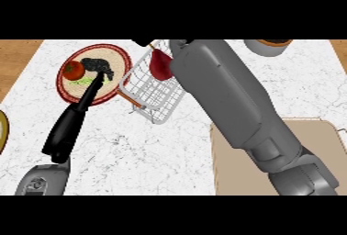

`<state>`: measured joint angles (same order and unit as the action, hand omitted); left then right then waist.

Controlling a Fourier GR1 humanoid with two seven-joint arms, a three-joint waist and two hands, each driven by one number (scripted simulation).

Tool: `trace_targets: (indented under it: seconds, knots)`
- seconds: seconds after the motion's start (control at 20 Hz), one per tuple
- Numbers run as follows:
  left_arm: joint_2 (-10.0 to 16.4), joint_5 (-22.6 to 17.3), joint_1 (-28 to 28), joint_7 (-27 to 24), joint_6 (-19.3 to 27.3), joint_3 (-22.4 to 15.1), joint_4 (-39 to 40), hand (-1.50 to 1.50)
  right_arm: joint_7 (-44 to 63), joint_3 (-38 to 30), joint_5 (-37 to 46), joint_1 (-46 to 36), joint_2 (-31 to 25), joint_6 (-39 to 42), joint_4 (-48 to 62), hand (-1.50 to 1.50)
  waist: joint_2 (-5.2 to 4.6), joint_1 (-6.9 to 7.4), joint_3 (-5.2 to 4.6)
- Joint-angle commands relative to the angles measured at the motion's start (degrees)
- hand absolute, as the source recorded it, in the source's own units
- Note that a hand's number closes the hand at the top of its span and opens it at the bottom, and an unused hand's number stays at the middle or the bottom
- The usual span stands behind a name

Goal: Pick the pear from the tray and place it in the tiered basket

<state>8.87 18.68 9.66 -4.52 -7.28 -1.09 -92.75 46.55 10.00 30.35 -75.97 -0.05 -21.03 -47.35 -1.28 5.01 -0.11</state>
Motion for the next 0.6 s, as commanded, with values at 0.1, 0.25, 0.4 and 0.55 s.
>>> trace_targets:
  seconds: [0.1,0.25,0.4,0.55]
  knots:
    - [-0.45,0.44,-0.53,-1.1,0.56,-0.32,0.12,0.0,-11.82,-0.5,-8.29,0.42,0.05,-14.77,4.1,-1.5,-0.06,0.41,0.04]
    - [0.1,0.44,-0.03,-0.22,0.9,0.92,0.68,0.0,-10.26,-1.59,-3.26,-4.3,0.05,-24.0,6.71,-1.5,0.29,-0.76,-0.01]
    - [-1.06,1.09,-3.46,0.85,1.83,-0.1,-1.68,0.0,-4.45,-3.24,1.84,-5.84,-1.17,-29.46,7.17,-1.5,1.42,-3.37,0.03]
    - [-0.28,1.4,-3.32,0.93,2.7,1.58,-0.97,0.0,-2.38,-4.79,3.09,-2.76,-5.06,-30.44,5.62,-1.5,1.77,-5.22,0.09]
